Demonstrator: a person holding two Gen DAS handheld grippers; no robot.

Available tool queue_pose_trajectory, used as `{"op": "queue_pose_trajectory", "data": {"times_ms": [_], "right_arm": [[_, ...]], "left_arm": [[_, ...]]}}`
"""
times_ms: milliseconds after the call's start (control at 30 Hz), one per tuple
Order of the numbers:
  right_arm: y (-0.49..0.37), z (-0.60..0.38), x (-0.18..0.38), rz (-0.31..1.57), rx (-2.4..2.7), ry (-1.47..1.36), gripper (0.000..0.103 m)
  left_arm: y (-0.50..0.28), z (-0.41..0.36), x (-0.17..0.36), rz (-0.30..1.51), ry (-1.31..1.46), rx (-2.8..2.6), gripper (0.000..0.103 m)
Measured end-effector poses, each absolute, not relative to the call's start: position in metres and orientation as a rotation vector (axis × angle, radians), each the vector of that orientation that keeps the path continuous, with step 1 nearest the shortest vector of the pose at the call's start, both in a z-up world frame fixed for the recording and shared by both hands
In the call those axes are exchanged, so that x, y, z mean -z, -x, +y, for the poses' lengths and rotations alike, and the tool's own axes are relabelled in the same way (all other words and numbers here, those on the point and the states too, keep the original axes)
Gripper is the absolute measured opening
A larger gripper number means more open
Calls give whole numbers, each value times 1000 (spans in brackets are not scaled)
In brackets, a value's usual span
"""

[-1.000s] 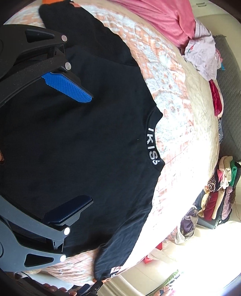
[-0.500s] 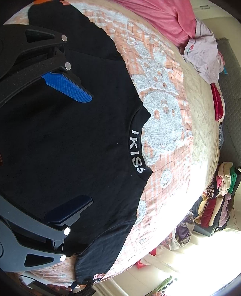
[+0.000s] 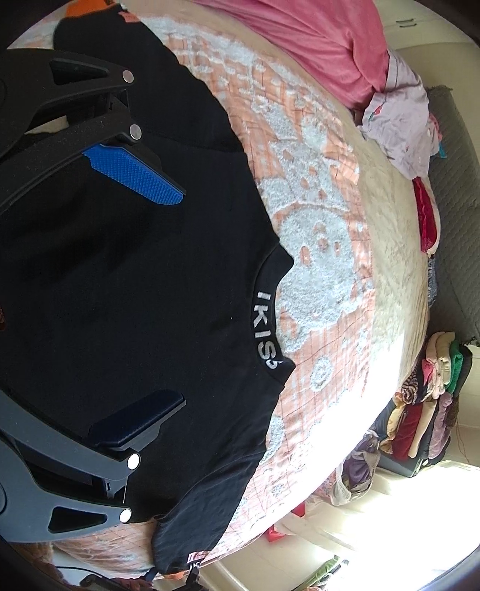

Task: Fold small clothes
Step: 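Move the right tool to the orange sleeve cuff and close on it, then carry the sleeve across the shirt body with the right tool and release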

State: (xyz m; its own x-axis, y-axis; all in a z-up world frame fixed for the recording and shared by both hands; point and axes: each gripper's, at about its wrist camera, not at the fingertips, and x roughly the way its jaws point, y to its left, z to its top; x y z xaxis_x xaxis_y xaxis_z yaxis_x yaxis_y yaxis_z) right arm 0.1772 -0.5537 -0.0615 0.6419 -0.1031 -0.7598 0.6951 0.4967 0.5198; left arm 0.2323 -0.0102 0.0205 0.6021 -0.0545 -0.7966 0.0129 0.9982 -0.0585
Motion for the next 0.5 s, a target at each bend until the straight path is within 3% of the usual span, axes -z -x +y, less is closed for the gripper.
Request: {"op": "queue_pose_trajectory", "data": {"times_ms": [133, 167, 200, 267, 300, 500], "right_arm": [[-177, -552, 61, 718, 569, -921, 87], [-178, -551, 60, 718, 568, -906, 76], [-178, -550, 59, 722, 567, -897, 54], [-179, -549, 58, 717, 514, -911, 28], [-180, -548, 57, 713, 499, -910, 22], [-173, -529, 26, 620, 383, -863, 21]], "left_arm": [[-229, -6, -19, 923, 63, 38, 95], [-228, -7, -18, 923, 70, 42, 95], [-227, -7, -17, 924, 77, 50, 95], [-225, -9, -15, 924, 86, 58, 95], [-224, -10, -13, 924, 91, 62, 95], [-217, -21, -14, 928, 97, 91, 95]]}}
